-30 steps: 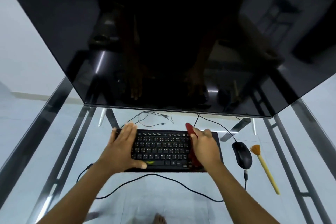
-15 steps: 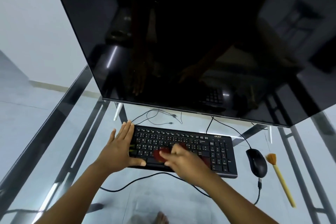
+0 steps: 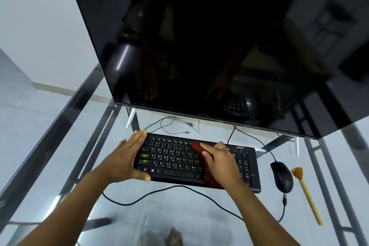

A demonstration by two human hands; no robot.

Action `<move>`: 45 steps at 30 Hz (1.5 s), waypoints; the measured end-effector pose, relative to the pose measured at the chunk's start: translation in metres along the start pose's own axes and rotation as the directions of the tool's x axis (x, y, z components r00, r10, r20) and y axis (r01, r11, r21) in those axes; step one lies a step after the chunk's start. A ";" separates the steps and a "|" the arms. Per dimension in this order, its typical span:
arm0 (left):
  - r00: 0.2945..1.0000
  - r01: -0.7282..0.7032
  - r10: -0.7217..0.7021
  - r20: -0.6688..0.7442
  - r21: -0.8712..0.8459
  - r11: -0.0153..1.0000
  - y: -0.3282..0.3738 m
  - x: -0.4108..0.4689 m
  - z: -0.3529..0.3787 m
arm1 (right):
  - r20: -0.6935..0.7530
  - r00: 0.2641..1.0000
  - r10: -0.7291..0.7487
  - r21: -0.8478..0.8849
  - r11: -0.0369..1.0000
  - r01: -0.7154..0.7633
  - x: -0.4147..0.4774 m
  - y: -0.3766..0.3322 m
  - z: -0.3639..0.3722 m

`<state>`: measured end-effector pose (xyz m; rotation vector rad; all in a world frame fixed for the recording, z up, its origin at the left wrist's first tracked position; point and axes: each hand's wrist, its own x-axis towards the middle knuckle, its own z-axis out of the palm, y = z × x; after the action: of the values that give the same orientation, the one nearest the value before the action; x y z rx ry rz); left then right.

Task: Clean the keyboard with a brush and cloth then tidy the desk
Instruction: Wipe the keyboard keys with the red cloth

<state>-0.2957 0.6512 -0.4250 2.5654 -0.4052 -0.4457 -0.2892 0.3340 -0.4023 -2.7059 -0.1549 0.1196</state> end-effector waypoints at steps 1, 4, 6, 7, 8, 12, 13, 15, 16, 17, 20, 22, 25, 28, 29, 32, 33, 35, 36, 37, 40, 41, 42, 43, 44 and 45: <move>1.000 -0.007 0.007 -0.012 0.001 1.000 0.000 0.000 0.001 | -0.018 1.000 0.020 -0.008 1.000 -0.021 -0.004 -0.006 0.005; 0.999 -0.007 0.006 -0.042 -0.030 1.000 0.000 -0.001 0.002 | 0.196 0.951 -0.241 0.042 0.971 0.237 -0.032 -0.042 0.022; 0.999 -0.007 0.006 -0.037 -0.038 0.999 -0.001 -0.002 0.003 | 0.261 0.903 -0.341 0.034 0.938 0.345 -0.028 -0.043 0.016; 1.000 -0.006 0.005 -0.030 -0.037 0.999 -0.001 -0.002 0.003 | 0.216 0.932 -0.291 0.029 0.956 0.292 -0.018 -0.038 0.010; 1.000 -0.003 0.002 -0.024 -0.035 0.999 -0.001 -0.002 0.003 | 0.135 0.979 -0.152 -0.019 0.988 0.156 -0.004 -0.027 0.007; 1.000 0.005 -0.005 -0.022 -0.026 1.000 -0.004 0.000 0.007 | -0.062 0.987 0.145 -0.153 0.976 -0.153 0.011 -0.030 0.012; 1.000 0.004 -0.005 -0.021 -0.024 1.000 -0.004 0.000 0.007 | 0.020 0.998 0.055 -0.112 0.992 -0.053 0.002 -0.046 0.019; 1.000 0.003 -0.003 -0.026 -0.021 1.000 -0.006 0.001 0.009 | 0.201 0.958 -0.206 -0.076 0.971 0.225 -0.016 -0.068 0.029; 1.000 -0.003 0.002 -0.031 -0.020 1.000 -0.006 0.001 0.009 | 0.224 0.934 -0.279 -0.084 0.949 0.304 -0.015 -0.068 0.030; 0.999 -0.011 0.010 -0.037 -0.025 1.000 -0.006 0.002 0.010 | 0.194 0.948 -0.253 -0.100 0.956 0.275 -0.005 -0.064 0.026; 0.998 -0.020 0.018 -0.054 -0.035 0.999 -0.006 0.001 0.009 | -0.017 0.999 0.046 -0.134 0.990 -0.048 0.026 -0.054 0.018; 0.998 -0.028 0.025 -0.065 -0.046 0.999 -0.007 0.000 0.010 | 0.021 0.999 -0.029 -0.132 0.991 0.032 0.023 -0.068 0.025; 0.995 -0.041 0.037 -0.091 -0.040 0.998 -0.011 -0.001 0.014 | 0.276 0.883 -0.379 -0.040 0.914 0.404 -0.002 -0.095 0.036; 0.994 -0.040 0.035 -0.104 -0.038 0.998 -0.011 -0.002 0.014 | 0.173 0.938 -0.300 -0.113 0.940 0.321 0.022 -0.088 0.035; 0.994 -0.036 0.032 -0.103 -0.042 0.998 -0.011 -0.002 0.013 | 0.093 0.975 -0.199 -0.120 0.970 0.210 0.030 -0.087 0.034; 0.992 -0.043 0.036 -0.122 -0.052 0.998 -0.012 -0.004 0.015 | 0.105 0.973 -0.206 -0.066 0.975 0.214 0.023 -0.105 0.043; 0.991 -0.047 0.040 -0.129 -0.051 0.998 -0.014 -0.005 0.016 | 0.182 0.933 -0.312 -0.026 0.947 0.322 0.013 -0.116 0.047; 0.989 -0.056 0.049 -0.143 -0.048 0.997 -0.017 -0.004 0.018 | 0.320 0.826 -0.465 0.013 0.873 0.487 0.000 -0.120 0.050; 0.989 -0.054 0.046 -0.143 -0.051 0.997 -0.016 -0.004 0.018 | 0.308 0.832 -0.460 -0.009 0.874 0.486 0.005 -0.117 0.048; 0.989 -0.047 0.038 -0.140 -0.059 0.997 -0.016 -0.003 0.018 | 0.240 0.883 -0.403 -0.045 0.904 0.425 0.016 -0.113 0.046; 0.989 -0.046 0.034 -0.142 -0.080 0.996 -0.016 -0.004 0.018 | 0.055 0.975 -0.214 -0.063 0.974 0.217 0.031 -0.107 0.045; 0.989 -0.048 0.036 -0.145 -0.078 0.996 -0.016 -0.004 0.019 | 0.089 0.964 -0.251 -0.035 0.966 0.255 0.027 -0.111 0.046; 0.988 -0.049 0.039 -0.148 -0.069 0.996 -0.017 -0.004 0.020 | 0.160 0.928 -0.337 0.002 0.940 0.341 0.018 -0.118 0.049; 0.988 -0.051 0.042 -0.151 -0.057 0.997 -0.018 -0.004 0.020 | 0.240 0.868 -0.435 0.033 0.897 0.441 0.007 -0.125 0.050; 0.988 -0.053 0.045 -0.151 -0.049 0.997 -0.019 -0.003 0.020 | 0.304 0.806 -0.507 0.032 0.851 0.523 0.001 -0.126 0.050; 0.988 -0.051 0.043 -0.147 -0.049 0.998 -0.018 -0.003 0.020 | 0.317 0.787 -0.530 0.014 0.832 0.555 0.006 -0.124 0.048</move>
<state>-0.3024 0.6593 -0.4499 2.5123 -0.3949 -0.2463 -0.2997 0.4661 -0.3942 -2.5808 -1.0465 0.3680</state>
